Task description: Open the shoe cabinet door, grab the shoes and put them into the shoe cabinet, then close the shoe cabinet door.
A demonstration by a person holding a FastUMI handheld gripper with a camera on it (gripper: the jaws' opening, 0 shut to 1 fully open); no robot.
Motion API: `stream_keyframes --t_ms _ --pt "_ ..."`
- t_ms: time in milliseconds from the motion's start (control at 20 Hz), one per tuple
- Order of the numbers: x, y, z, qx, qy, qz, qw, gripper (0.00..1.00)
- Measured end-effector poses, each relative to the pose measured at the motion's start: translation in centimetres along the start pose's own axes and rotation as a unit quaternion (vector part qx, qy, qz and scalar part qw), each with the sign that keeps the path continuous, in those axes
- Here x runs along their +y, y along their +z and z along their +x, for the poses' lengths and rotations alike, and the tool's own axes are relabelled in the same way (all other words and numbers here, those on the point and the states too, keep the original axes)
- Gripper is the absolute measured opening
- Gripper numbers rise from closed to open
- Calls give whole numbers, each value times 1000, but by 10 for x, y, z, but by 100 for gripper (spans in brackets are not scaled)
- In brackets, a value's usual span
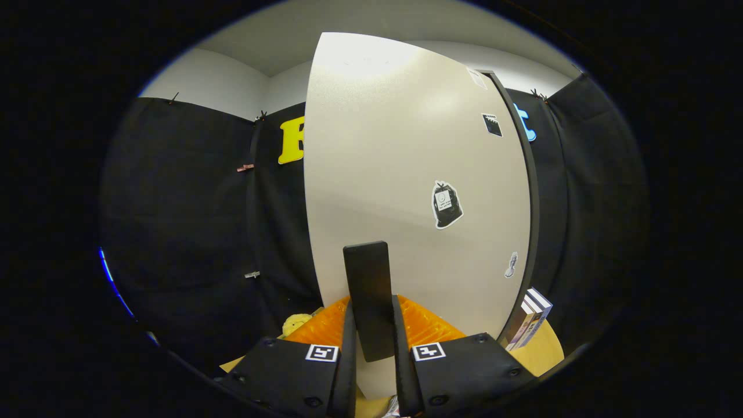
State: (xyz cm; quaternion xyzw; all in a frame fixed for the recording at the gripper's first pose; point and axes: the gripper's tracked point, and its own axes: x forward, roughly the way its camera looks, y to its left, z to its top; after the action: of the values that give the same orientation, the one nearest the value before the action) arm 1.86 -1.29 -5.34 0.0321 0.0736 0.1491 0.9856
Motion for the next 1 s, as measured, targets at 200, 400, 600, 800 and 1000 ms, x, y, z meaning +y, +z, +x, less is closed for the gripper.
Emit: stream_keyframes --t_ms 200,400,600,800,1000 --pt "-24 2 -29 -3 -2 -8 1000 31" --pt "-48 5 -54 -4 -7 -5 1000 31" --pt "-69 6 -71 -6 -18 -2 1000 31" --pt "-88 4 -82 4 -37 -6 999 30" --pt "-108 5 -92 2 -60 -5 998 30"
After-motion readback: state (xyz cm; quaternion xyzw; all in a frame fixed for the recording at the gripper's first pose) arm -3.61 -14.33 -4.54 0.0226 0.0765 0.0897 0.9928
